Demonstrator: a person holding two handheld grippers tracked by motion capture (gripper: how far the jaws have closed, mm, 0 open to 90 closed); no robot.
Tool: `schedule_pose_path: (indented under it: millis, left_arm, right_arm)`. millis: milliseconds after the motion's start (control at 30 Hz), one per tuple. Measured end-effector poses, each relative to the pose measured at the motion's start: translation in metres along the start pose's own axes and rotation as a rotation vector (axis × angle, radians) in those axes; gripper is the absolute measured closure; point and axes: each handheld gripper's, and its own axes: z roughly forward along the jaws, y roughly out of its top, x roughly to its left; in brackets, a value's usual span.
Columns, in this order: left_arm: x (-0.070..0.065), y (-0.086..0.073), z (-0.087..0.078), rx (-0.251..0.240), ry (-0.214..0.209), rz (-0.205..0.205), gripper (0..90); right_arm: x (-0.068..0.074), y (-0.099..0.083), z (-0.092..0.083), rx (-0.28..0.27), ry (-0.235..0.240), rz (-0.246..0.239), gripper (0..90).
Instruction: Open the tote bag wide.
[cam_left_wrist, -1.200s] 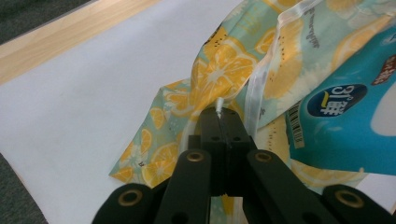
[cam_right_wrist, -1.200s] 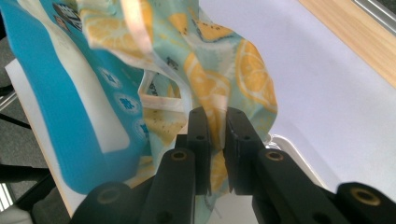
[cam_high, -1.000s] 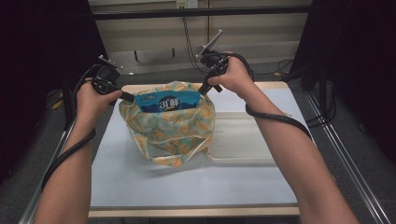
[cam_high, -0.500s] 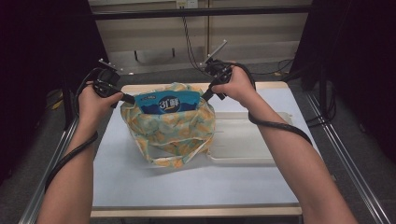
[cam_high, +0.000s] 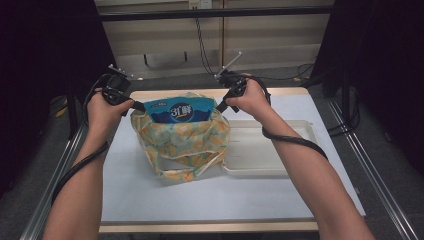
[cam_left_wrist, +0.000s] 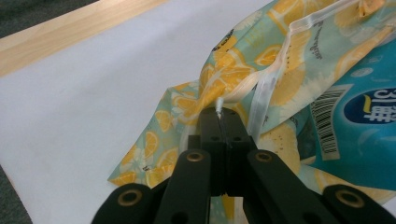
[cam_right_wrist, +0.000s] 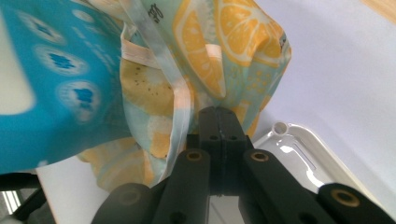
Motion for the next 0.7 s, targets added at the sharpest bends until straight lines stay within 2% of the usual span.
schedule_pose_path:
  millis: [33, 100, 167, 267, 333, 367, 400, 433, 467, 500, 533, 700]
  left_arm:
    - [0.002, 0.000, 0.000, 0.014, -0.004, 0.015, 89.9]
    - [0.004, -0.002, 0.001, 0.016, 0.000, 0.013, 89.9]
    - [0.005, -0.005, 0.003, 0.005, -0.005, -0.013, 89.8]
    - [0.007, -0.008, 0.005, 0.008, -0.012, -0.006, 88.3]
    - [0.007, -0.009, 0.005, 0.004, -0.015, -0.013, 79.8]
    - [0.005, -0.009, 0.005, -0.001, -0.017, -0.021, 78.6]
    - [0.005, -0.010, 0.004, 0.007, -0.020, -0.008, 75.6]
    - [0.004, -0.010, 0.003, -0.003, -0.026, -0.016, 71.6]
    - [0.004, -0.010, 0.000, 0.002, -0.023, -0.007, 67.5]
    - [0.002, -0.011, -0.001, -0.012, -0.017, -0.018, 64.2]
    - [0.002, -0.011, -0.004, -0.016, -0.015, -0.004, 62.2]
    - [-0.003, -0.014, -0.015, -0.048, 0.001, -0.007, 47.2]
  right_arm:
    - [0.000, 0.000, 0.001, -0.004, 0.000, 0.006, 90.0]
    - [-0.001, -0.001, 0.004, -0.008, 0.002, 0.011, 90.0]
    - [-0.001, -0.001, 0.006, -0.012, 0.009, 0.029, 90.0]
    - [-0.004, -0.001, 0.010, -0.008, -0.011, 0.016, 90.0]
    - [-0.004, -0.001, 0.012, -0.010, -0.004, 0.025, 90.0]
    - [-0.003, -0.001, 0.013, -0.011, 0.006, 0.031, 90.0]
    - [-0.003, -0.001, 0.013, -0.010, 0.004, 0.035, 90.0]
    - [-0.003, -0.001, 0.013, -0.009, 0.005, 0.035, 90.0]
    - [-0.003, -0.001, 0.014, -0.009, 0.006, 0.034, 90.0]
    - [-0.003, -0.001, 0.013, -0.008, 0.004, 0.035, 90.0]
    - [-0.003, -0.001, 0.013, -0.008, 0.004, 0.034, 90.0]
    - [-0.003, -0.003, 0.009, -0.018, 0.001, 0.037, 90.0]
